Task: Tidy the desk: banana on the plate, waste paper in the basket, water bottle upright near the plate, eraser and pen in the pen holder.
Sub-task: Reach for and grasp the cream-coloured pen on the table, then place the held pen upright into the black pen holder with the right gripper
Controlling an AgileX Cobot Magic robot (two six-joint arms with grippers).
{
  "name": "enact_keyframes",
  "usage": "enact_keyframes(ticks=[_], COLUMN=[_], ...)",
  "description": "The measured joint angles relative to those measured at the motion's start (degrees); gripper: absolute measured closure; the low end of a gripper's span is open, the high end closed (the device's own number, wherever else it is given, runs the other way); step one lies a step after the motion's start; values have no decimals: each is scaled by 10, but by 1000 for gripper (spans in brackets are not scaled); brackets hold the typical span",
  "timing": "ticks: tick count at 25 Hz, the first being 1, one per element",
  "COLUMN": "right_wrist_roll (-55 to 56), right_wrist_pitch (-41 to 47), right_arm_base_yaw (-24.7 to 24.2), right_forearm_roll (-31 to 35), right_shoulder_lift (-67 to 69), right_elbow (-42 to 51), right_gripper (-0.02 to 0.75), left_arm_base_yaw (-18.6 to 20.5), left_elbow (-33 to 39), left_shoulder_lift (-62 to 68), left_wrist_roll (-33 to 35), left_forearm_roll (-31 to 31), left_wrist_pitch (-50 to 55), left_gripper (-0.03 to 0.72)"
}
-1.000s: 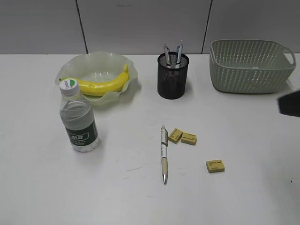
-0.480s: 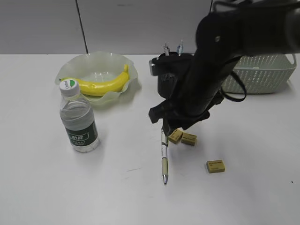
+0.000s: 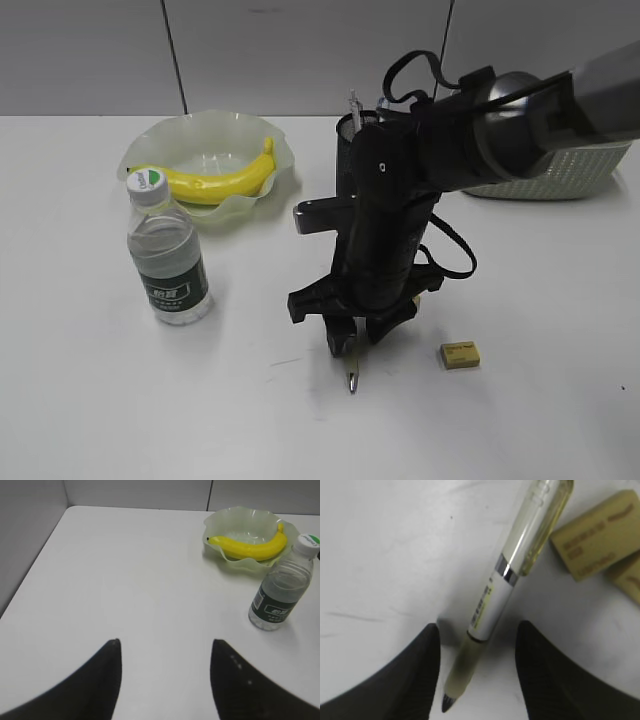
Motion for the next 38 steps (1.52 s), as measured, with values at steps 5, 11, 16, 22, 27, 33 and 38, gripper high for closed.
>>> enact_keyframes(ticks=[5,11,16,22,27,33,38], right_wrist_roll=[8,6,4,-66,-174,-158,-147], right_wrist_pitch=[-10,-26,-186,-706,-918,-935,-937], right_arm_base_yaw=[0,0,0,-60,-120,-125,-125], right_forearm_roll=[0,0,-58,-169,-28,-31,-34], right_shoulder_lift=[9,8,-119,-269,-147,-22,5], right_elbow=[-5,-29,10,207,201,149,131], right_gripper=[428,629,629,629,629,629,546], left_arm_base_yaw=[0,0,0,0,0,1,1], left_elbow=[0,0,0,0,0,0,0], left_shoulder_lift=[0,0,0,0,0,0,0], left_wrist_roll=[0,0,0,0,0,0,0], left_forearm_roll=[-1,-2,-4,-4,-4,-5,-5], left_wrist_pitch=[0,0,0,0,0,-1,-1], left_gripper=[265,270,274,274,274,274,280])
